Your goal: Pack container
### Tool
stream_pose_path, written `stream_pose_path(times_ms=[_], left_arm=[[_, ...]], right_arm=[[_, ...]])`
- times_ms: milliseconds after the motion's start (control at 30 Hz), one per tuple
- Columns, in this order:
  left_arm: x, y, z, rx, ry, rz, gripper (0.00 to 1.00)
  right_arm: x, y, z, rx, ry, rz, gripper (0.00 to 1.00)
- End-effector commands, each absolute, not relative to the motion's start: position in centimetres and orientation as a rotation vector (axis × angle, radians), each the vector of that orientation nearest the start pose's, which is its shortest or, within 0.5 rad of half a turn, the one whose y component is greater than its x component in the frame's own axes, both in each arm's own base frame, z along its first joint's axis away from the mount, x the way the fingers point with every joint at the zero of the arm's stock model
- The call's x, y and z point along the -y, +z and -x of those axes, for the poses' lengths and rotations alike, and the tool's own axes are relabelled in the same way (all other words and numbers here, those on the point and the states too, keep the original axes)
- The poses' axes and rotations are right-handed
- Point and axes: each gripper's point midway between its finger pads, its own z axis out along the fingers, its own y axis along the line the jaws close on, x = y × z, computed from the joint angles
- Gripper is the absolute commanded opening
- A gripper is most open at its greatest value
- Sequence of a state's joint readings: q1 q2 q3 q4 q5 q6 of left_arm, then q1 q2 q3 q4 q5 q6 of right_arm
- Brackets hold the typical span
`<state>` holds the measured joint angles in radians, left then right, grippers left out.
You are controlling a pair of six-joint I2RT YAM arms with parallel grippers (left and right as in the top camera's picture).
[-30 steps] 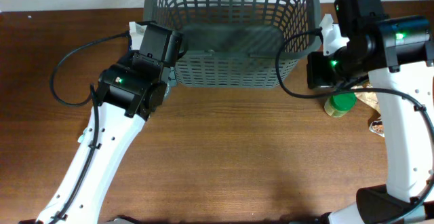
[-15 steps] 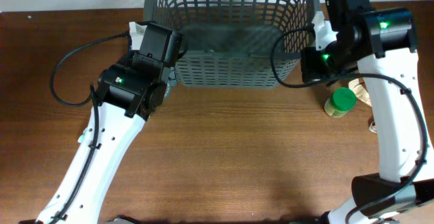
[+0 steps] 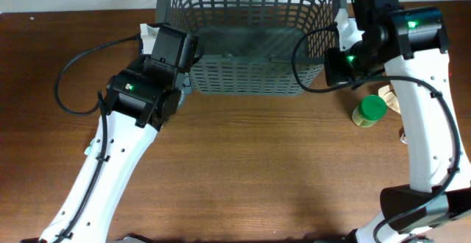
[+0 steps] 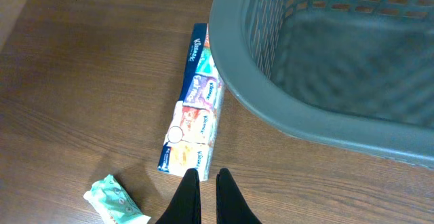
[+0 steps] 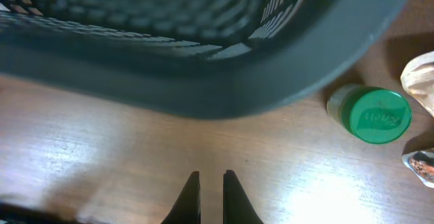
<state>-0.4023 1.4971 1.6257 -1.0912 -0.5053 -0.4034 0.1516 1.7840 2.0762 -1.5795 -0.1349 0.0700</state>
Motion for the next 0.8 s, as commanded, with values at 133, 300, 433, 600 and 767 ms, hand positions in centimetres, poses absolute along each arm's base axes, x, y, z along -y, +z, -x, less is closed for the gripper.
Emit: stream_pose_path(times_ms=[133,300,433,600,767], left_arm=[[6.4,28.7,-37.0,-2.373,0.285,0.185,0.02],[6.4,28.7,-37.0,-2.373,0.285,0.185,0.02],[6.4,28.7,-36.9,-2.375,0.287,0.184,0.02],[6.4,28.7,-36.9,-2.375,0.287,0.185,0.02],[6.4,28.7,-36.9,-2.375,0.287,0.184,0.02]], right_arm=[[-8.1,25.7,-36.1,-2.862,0.233,0.212,0.05],[-8.2,25.8,-36.6,-2.840,0.236,0.213,0.05],[-8.4,26.0,-36.9,-2.823,0.245,0.237,0.05],[-8.5,26.0,-37.1,-2.816,0.248,0.241,0.05],[-8.5,26.0,-37.3,-2.808,0.249,0.241,0.05]])
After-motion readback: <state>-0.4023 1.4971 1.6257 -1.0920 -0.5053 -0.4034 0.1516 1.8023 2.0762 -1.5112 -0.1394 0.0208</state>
